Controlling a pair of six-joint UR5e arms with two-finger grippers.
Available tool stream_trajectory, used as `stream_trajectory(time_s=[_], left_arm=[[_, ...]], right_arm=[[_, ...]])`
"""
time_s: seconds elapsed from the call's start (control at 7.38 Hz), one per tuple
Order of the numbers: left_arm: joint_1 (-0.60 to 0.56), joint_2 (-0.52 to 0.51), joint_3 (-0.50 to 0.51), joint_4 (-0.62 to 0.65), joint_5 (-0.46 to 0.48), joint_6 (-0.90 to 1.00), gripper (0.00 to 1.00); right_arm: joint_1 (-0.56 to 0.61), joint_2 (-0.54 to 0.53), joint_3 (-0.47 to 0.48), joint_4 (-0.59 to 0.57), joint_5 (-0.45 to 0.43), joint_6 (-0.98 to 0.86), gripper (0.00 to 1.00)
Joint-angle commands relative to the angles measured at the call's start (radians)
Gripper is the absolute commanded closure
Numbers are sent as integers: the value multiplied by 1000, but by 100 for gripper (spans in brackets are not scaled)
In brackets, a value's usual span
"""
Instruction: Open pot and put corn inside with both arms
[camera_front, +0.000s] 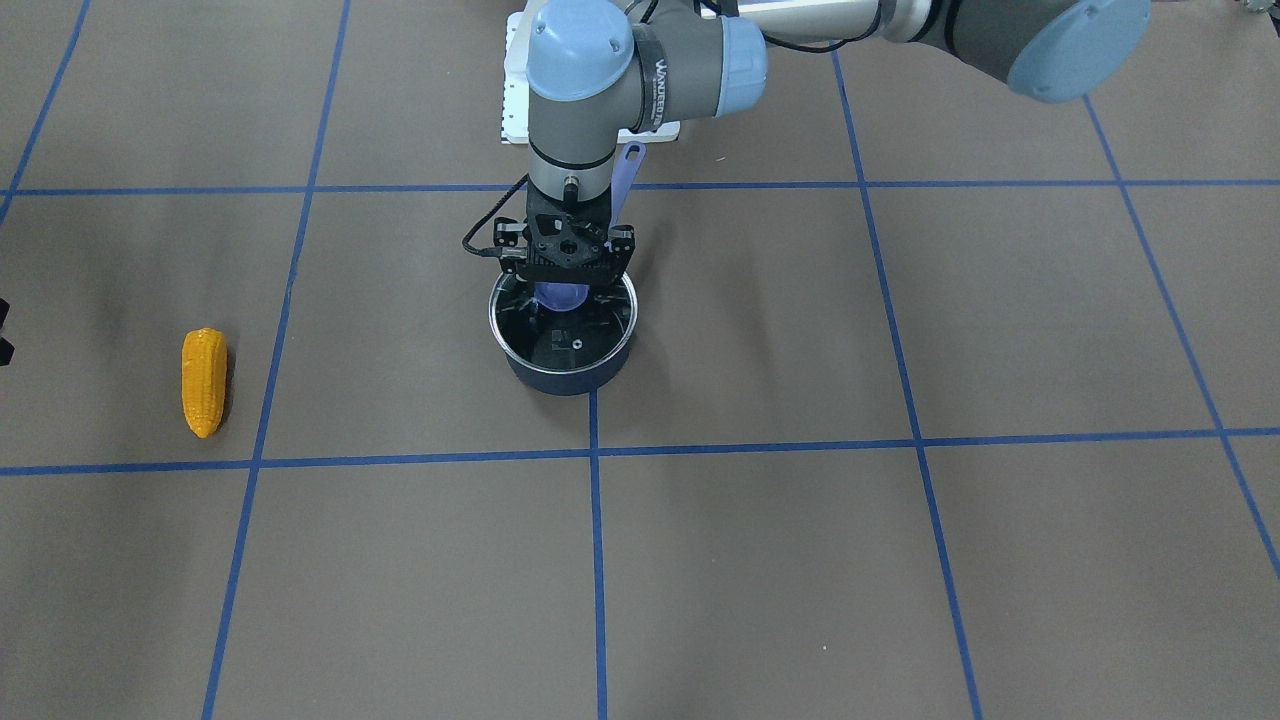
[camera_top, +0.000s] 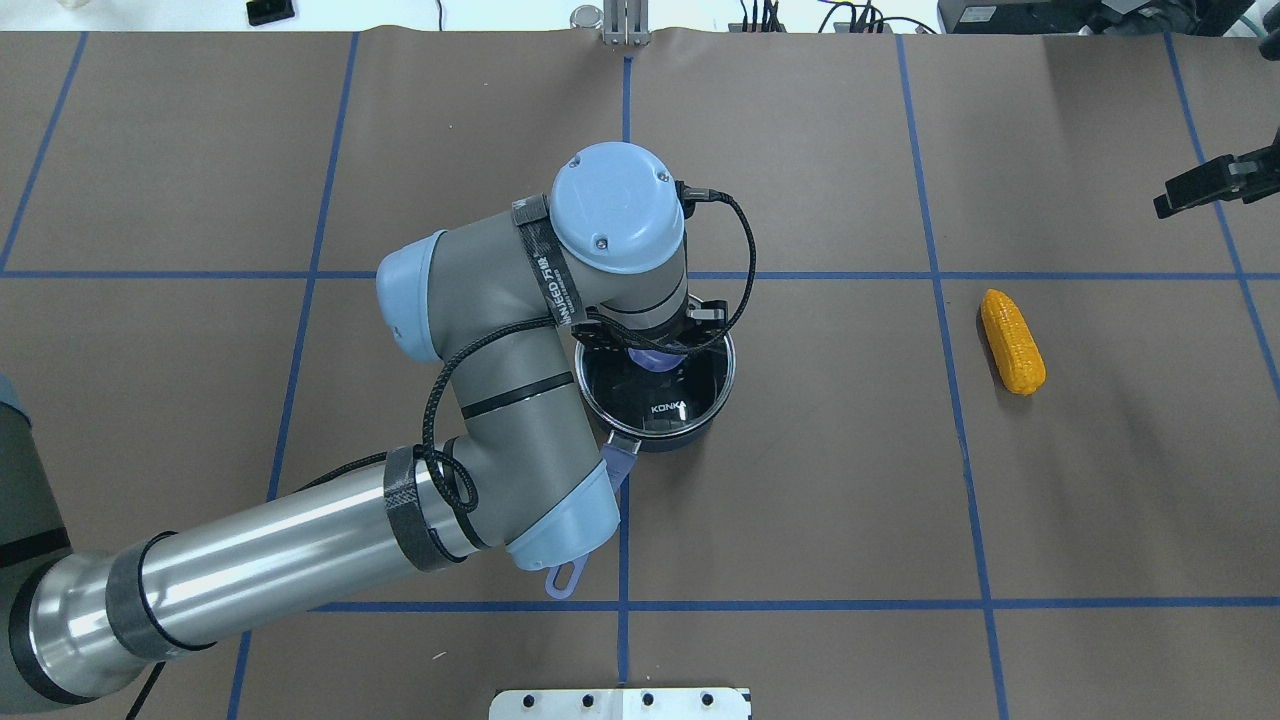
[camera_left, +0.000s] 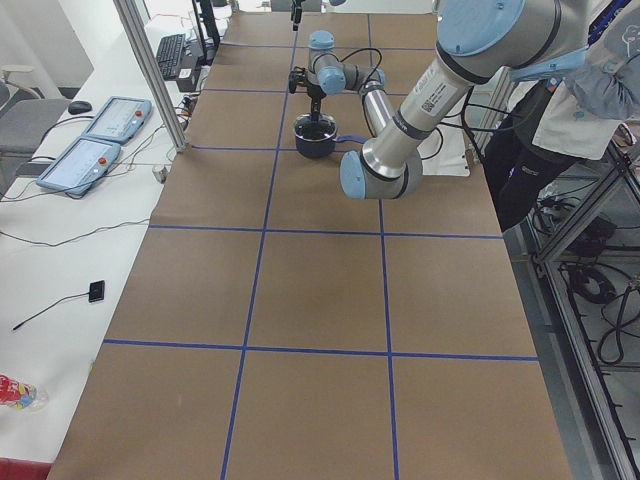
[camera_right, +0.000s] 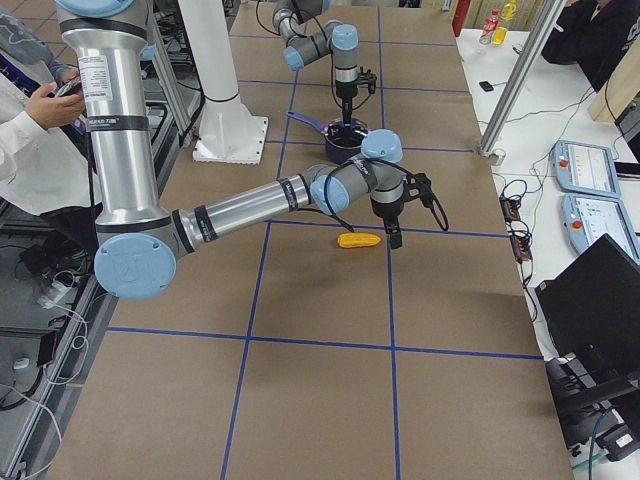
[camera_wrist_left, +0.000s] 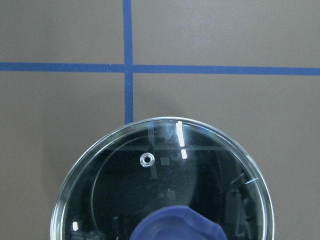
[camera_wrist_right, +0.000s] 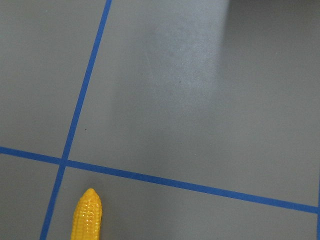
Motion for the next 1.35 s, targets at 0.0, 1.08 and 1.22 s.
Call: stream_trajectory(time_s=[0.0,1.08,1.22], left_arm=[[-1,1,-124,145,-1,21,92],[-306,541,-543,216,-104,767,98],[-378,658,-536,111,-167,899,98]], right_arm=[[0,0,0,0,0,-1,0],[-9,2,-2,0,-8,2,0],[-12,0,-2,0,-11,2,0]])
